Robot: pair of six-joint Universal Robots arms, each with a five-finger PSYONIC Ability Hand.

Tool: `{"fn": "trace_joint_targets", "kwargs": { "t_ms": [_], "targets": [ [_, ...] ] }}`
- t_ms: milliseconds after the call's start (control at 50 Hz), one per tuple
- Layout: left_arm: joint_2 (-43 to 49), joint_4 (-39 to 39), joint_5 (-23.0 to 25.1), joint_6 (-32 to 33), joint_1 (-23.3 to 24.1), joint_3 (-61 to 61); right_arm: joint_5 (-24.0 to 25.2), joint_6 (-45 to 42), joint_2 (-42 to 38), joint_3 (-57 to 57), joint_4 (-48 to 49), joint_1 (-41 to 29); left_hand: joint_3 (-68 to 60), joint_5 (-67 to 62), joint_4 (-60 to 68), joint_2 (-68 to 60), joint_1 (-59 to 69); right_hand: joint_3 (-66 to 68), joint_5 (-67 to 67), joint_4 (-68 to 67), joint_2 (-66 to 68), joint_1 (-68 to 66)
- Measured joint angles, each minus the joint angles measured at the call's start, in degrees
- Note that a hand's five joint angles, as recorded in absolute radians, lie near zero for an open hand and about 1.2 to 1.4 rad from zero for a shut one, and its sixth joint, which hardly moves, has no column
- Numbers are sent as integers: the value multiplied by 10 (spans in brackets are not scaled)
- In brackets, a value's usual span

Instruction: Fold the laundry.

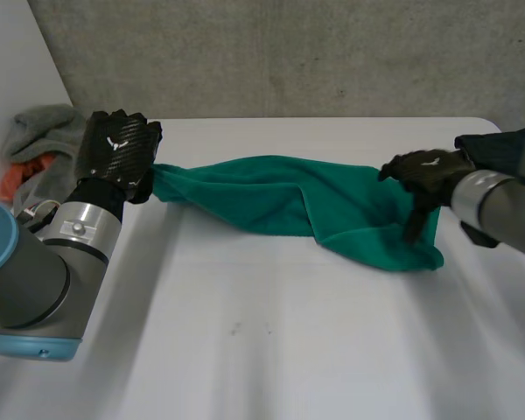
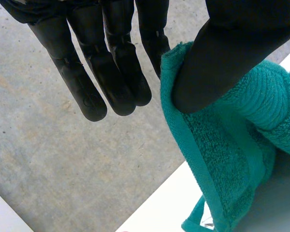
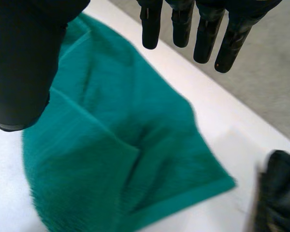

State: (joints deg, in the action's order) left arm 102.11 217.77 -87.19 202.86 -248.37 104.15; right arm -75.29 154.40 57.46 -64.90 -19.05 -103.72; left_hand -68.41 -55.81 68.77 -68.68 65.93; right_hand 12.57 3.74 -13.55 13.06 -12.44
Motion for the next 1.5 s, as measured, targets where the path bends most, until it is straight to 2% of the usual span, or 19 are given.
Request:
{"fn": "trace_joint_targets", "kwargs": {
  "t_ms": [180,400,420,440,460,480,500,560,680,780,920,1040,1160,1260,1280,1380,1420,1440,1500],
  "targets": [
    [0,0,0,0,-3,-16,-11,6,-111,96,-47,-42,0,0,0,0,0,40,29,-28,29,-24],
    [2,-1,1,1,-15,-34,-16,4,-171,130,-52,-42,0,0,0,0,0,93,75,-82,83,-79],
    [2,-1,1,0,-17,-36,-17,2,-175,131,-51,-42,0,0,0,0,0,187,166,-176,179,-175],
    [3,-1,1,0,-18,-36,-18,2,-176,131,-51,-41,0,0,0,0,0,187,166,-176,179,-175],
    [3,0,1,0,-20,-37,-19,0,-179,131,-50,-41,0,0,0,0,0,327,304,-316,336,-305],
    [4,0,1,0,-22,-38,-20,-2,-180,130,-50,-41,0,0,0,0,0,327,304,-316,336,-305],
    [4,0,1,0,-24,-39,-20,-5,-178,128,-49,-41,0,0,0,0,0,475,454,-468,476,-436],
    [4,0,1,0,-28,-39,-20,-10,-174,124,-49,-41,0,0,0,0,0,528,507,-523,531,-473],
    [0,-3,1,1,-39,-40,-19,-34,-137,98,-51,-40,0,0,0,0,0,547,518,-545,543,-474],
    [-37,-31,0,2,-53,-37,-18,-95,-25,26,-66,-22,0,0,0,0,0,547,518,-545,543,-474],
    [-139,-122,8,-1,-88,-36,-15,-209,156,-66,-108,38,0,0,0,0,0,547,518,-546,543,-474],
    [-211,-222,42,1,-121,-45,6,-251,291,-94,-124,87,0,0,0,0,0,550,526,-546,543,-486],
    [-223,-326,97,2,-143,-46,39,-265,319,-125,-139,109,0,0,0,0,0,550,527,-546,543,-486],
    [-168,-363,120,4,-143,-47,47,-290,270,-151,-144,109,0,0,0,0,0,550,527,-546,543,-486],
    [-116,-363,120,9,-139,-60,38,-298,224,-145,-137,105,0,0,0,0,0,550,527,-546,543,-486],
    [65,-319,67,61,-106,-202,-18,-262,97,-50,-58,68,0,0,0,0,0,550,527,-546,543,-486],
    [86,-311,56,71,-102,-229,-27,-255,85,-34,-42,62,0,0,0,0,0,550,527,-546,543,-486],
    [140,-282,30,99,-90,-312,-58,-229,49,24,28,39,-1,0,0,-1,0,550,527,-546,543,-486],
    [207,-231,-1,135,-77,-430,-102,-201,18,94,164,11,-1,0,0,-1,0,550,527,-546,543,-486]
  ]
}}
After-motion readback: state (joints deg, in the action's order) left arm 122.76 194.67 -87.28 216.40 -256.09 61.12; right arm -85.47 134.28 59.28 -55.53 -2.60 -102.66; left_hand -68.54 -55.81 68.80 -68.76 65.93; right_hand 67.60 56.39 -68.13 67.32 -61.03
